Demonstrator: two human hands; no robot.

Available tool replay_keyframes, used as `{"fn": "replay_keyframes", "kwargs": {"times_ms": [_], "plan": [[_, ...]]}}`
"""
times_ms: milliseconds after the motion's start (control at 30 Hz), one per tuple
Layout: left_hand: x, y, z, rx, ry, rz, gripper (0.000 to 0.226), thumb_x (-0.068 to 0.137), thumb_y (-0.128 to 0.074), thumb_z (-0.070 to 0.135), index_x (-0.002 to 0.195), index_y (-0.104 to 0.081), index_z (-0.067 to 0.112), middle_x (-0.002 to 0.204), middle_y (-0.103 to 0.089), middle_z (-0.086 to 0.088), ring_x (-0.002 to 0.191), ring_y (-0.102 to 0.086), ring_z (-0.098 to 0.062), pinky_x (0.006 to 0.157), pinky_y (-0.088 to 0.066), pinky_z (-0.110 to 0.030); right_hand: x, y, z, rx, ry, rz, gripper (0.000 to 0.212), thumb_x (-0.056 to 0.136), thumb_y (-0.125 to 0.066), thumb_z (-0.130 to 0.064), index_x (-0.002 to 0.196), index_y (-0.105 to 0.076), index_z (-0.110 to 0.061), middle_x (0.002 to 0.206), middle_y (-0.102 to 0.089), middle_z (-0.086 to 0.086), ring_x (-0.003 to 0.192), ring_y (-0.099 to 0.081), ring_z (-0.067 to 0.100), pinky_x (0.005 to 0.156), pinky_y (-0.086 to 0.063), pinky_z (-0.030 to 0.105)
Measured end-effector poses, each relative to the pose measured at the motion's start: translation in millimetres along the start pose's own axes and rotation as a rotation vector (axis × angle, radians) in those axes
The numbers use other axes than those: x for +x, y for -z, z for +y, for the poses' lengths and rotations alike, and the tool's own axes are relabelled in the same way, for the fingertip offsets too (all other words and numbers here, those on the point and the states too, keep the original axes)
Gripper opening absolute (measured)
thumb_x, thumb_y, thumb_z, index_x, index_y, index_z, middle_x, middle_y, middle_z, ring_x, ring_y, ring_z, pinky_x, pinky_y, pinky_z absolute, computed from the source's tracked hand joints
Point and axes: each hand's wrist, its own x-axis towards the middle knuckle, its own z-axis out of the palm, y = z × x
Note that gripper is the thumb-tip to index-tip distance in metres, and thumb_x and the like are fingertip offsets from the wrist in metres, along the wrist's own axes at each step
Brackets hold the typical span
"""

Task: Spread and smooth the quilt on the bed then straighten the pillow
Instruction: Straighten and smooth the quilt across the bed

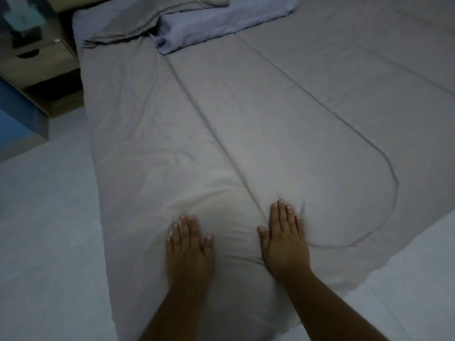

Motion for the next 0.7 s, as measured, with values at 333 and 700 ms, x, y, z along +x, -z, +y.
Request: {"fn": "replay_keyframes", "kwargs": {"times_ms": [333,700], "plan": [[117.3,126.6,-72.0,-0.026,-0.264,-0.102,0.076,0.084,-0.003,0.061,0.152,-0.012,0.029,0.161,-0.002,0.002,0.148,-0.012,-0.026,0.117,-0.015,-0.046,60.6,46.8,-118.4,-0.039,-0.121,-0.003,0.11,0.064,0.036,-0.066,0.15,-0.006,-0.012,0.159,-0.004,0.004,0.147,0.003,0.021,0.116,0.008,0.035],[235.0,373.7,-184.3,0.001,-0.484,0.003,0.059,0.096,-0.037,0.044,0.15,-0.02,0.027,0.155,-0.028,0.005,0.142,-0.024,-0.018,0.117,-0.021,-0.033,174.2,176.1,-375.8,-0.034,-0.028,0.287,0.07,0.095,-0.014,-0.051,0.097,-0.073,-0.012,0.092,-0.075,0.007,0.086,-0.067,0.031,0.083,-0.05,0.043]]}}
